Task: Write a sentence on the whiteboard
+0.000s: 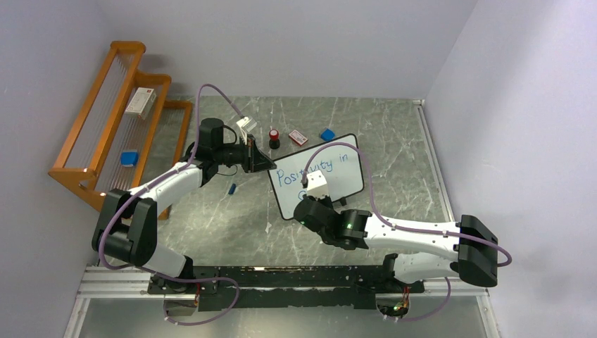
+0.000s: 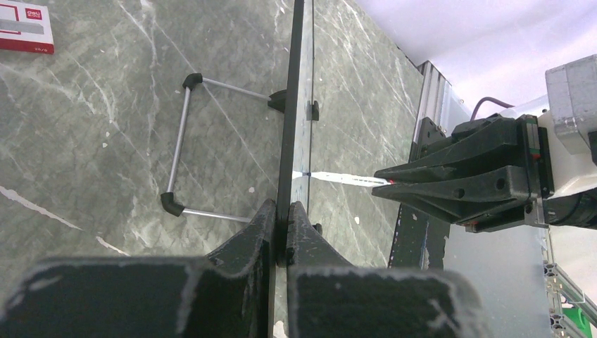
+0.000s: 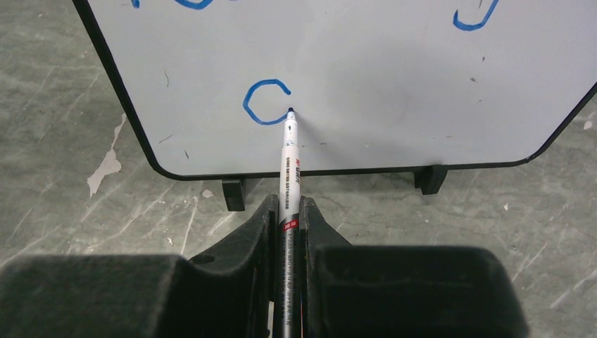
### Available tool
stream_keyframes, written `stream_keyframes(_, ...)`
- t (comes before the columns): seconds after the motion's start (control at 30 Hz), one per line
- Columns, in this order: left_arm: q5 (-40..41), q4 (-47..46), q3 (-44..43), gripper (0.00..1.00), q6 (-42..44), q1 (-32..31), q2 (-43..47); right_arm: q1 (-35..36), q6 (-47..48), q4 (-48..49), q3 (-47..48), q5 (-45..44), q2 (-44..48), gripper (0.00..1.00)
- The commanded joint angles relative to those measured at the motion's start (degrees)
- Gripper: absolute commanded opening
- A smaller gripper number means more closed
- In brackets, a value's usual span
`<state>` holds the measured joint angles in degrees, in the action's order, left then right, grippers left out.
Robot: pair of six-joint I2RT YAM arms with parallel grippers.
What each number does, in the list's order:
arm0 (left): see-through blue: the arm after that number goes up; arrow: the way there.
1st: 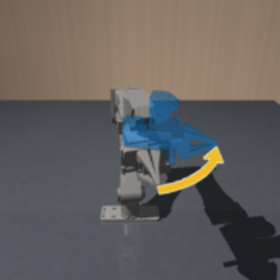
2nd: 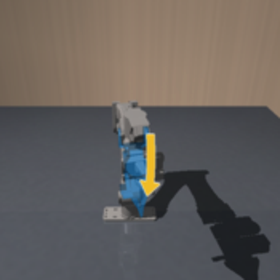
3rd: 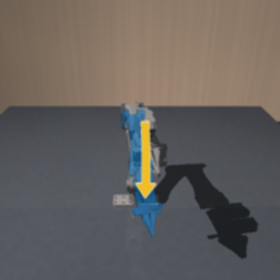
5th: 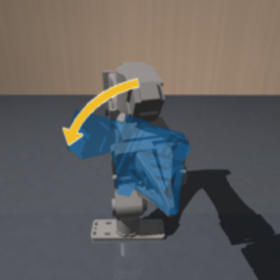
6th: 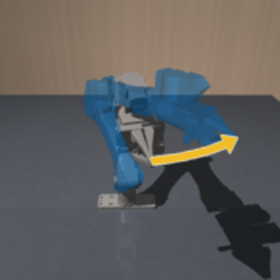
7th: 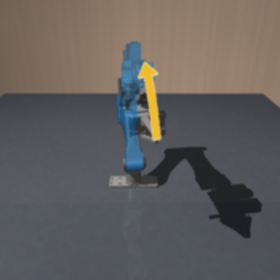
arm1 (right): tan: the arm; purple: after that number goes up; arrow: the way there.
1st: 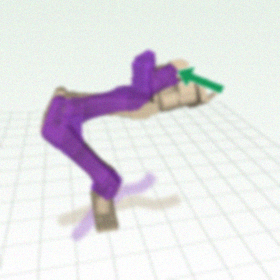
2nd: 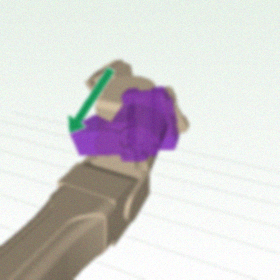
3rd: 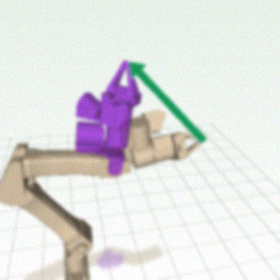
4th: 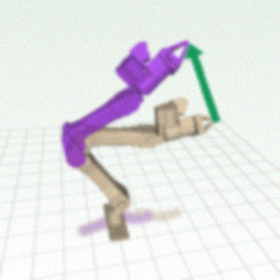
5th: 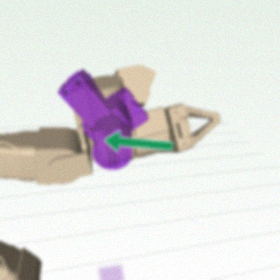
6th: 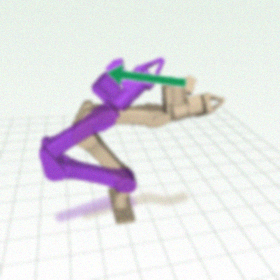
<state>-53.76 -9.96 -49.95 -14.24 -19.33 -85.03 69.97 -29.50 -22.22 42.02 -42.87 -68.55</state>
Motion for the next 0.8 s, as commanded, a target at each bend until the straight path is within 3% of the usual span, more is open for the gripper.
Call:
stream_keyframes(0.0, 3.4, 3.3, 0.4, 0.05, 2.0, -0.2, -1.3, -0.3, 0.3, 3.4, 0.2, -3.3, 1.1, 0.00)
stream_keyframes(0.77, 3.6, 3.7, 0.3, 0.05, 2.3, -0.2, -1.3, -1.0, -0.7, 1.7, -0.4, -1.4, 0.9, 0.00)
